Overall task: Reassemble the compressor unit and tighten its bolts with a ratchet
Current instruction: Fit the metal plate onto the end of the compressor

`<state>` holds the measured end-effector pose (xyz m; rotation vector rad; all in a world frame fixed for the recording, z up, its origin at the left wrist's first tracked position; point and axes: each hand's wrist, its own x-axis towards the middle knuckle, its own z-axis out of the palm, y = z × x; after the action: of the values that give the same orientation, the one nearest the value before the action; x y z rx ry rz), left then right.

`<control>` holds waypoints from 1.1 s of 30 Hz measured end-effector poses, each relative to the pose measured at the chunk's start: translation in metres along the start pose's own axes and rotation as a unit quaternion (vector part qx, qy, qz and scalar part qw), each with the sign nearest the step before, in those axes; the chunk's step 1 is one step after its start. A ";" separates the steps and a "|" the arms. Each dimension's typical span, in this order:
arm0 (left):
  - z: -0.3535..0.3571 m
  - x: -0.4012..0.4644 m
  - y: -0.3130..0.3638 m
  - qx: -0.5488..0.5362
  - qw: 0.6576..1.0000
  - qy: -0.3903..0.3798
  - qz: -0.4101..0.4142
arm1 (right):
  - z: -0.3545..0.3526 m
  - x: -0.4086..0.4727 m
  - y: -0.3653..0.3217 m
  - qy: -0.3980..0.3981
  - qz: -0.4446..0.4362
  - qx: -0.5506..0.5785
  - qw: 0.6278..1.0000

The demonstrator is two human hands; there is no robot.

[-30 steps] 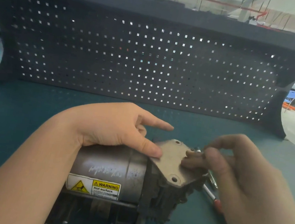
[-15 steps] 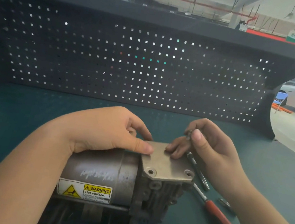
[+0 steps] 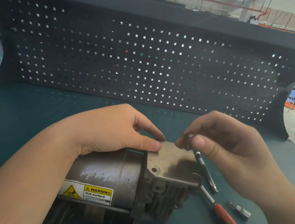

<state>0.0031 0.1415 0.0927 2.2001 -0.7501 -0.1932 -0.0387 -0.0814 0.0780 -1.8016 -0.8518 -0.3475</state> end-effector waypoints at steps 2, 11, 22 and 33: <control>0.000 0.000 0.000 0.003 1.000 0.000 -0.003 | -0.002 0.004 -0.006 -0.060 0.026 0.016 0.998; 0.001 0.004 -0.004 -0.035 0.999 -0.013 -0.019 | -0.031 -0.006 -0.004 -0.110 0.086 0.037 0.990; 0.003 -0.001 0.008 0.015 0.999 -0.030 -0.032 | -0.036 -0.007 0.001 -0.153 0.121 0.027 0.981; 0.004 -0.001 0.008 0.015 0.999 -0.012 -0.040 | -0.038 -0.007 -0.002 -0.163 0.122 -0.014 0.979</control>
<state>-0.0033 0.1353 0.0958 2.2621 -0.6839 -0.2500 -0.0392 -0.1181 0.0898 -1.9960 -0.8391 0.0991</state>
